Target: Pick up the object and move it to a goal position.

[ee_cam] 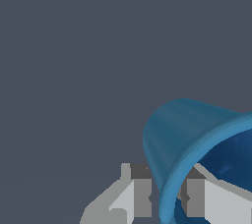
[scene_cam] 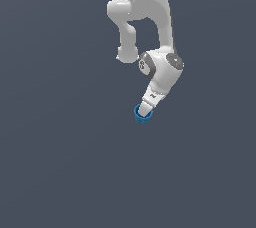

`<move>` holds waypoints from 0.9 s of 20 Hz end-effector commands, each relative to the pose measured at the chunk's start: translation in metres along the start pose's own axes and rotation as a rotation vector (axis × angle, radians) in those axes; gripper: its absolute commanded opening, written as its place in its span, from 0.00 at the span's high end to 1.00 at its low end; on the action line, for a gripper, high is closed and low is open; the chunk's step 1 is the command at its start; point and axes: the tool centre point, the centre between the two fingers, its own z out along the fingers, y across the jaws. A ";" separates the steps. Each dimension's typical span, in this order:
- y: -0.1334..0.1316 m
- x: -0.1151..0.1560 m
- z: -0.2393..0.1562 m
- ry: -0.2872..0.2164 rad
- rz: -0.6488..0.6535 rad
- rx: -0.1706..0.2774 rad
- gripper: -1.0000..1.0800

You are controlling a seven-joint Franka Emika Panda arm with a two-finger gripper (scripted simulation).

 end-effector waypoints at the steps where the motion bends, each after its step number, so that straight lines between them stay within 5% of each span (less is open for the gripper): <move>1: 0.000 0.000 0.000 0.001 0.000 -0.001 1.00; 18: -0.003 -0.006 -0.018 0.001 0.000 -0.001 1.00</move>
